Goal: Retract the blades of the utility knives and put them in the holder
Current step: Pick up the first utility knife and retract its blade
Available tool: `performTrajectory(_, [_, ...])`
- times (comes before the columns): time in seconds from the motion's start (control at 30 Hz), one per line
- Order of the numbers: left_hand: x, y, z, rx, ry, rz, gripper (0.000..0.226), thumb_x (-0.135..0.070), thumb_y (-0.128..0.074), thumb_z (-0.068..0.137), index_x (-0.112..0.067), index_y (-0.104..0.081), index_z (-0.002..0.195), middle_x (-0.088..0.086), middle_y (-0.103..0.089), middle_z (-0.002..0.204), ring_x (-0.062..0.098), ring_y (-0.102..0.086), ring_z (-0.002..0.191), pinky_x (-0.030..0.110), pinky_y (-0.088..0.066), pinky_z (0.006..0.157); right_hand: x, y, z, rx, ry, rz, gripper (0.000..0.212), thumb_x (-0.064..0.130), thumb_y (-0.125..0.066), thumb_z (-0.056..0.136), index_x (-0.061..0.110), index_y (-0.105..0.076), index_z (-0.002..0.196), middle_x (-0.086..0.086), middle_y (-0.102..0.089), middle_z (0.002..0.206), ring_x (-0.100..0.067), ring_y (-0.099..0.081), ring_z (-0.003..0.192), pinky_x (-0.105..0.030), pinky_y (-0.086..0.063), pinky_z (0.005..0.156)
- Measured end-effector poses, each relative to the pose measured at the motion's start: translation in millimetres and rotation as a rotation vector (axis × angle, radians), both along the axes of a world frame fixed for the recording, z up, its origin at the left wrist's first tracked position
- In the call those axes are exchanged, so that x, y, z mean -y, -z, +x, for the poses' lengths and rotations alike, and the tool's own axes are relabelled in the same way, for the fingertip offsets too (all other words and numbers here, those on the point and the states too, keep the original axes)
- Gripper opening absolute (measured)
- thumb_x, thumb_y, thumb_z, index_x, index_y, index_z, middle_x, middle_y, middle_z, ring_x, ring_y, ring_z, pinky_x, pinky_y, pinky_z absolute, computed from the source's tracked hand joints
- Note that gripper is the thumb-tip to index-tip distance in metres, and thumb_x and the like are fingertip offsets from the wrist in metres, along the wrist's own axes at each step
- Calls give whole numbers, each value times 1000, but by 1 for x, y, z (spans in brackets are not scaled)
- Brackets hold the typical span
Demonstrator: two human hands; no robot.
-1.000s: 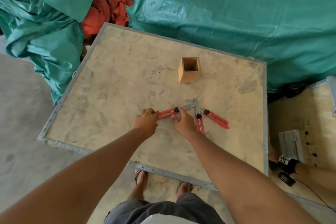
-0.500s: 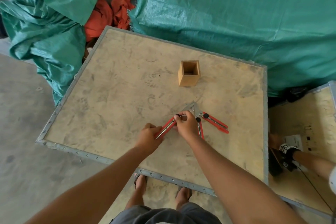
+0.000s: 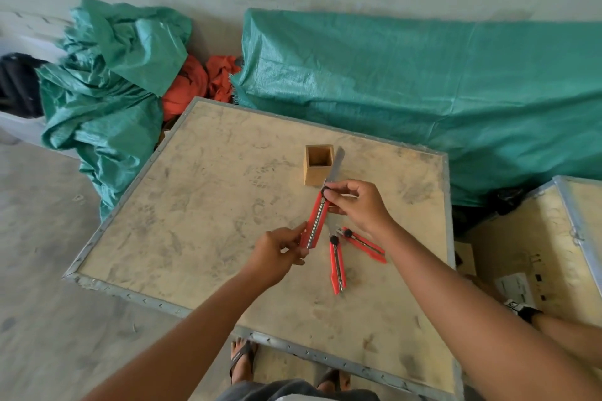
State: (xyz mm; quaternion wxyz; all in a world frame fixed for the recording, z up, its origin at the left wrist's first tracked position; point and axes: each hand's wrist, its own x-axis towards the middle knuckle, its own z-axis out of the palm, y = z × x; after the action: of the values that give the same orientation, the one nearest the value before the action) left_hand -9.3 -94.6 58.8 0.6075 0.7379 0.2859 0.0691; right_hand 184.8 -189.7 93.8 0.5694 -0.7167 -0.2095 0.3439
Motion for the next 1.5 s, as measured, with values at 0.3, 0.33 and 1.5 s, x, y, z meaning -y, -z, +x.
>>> performTrajectory(0.3, [23, -39, 27, 125, -140, -63, 50, 3, -67, 85, -12, -57, 132, 21, -67, 99, 18, -69, 81, 36, -63, 76, 22, -24, 8, 293, -385, -102, 21, 15, -77, 87, 15, -80, 107, 4, -79, 99, -10, -75, 89, -27, -63, 80])
performTrajectory(0.33, [25, -40, 28, 129, -148, -68, 50, 3, -67, 86, -12, -57, 132, 19, -67, 97, 16, -69, 80, 36, -63, 76, 24, -26, 10, 333, -408, -106, 20, 15, -77, 87, 14, -80, 107, 4, -78, 99, -9, -74, 89, -25, -62, 81])
performTrajectory(1.5, [-25, -38, 112, 109, -64, -81, 51, 0, -74, 81, -18, -63, 127, -5, -78, 83, 15, -74, 79, 42, -61, 83, -8, -12, 66, 514, -196, -110, 22, 28, -83, 81, 16, -77, 99, 4, -76, 96, -7, -70, 88, -24, -56, 82])
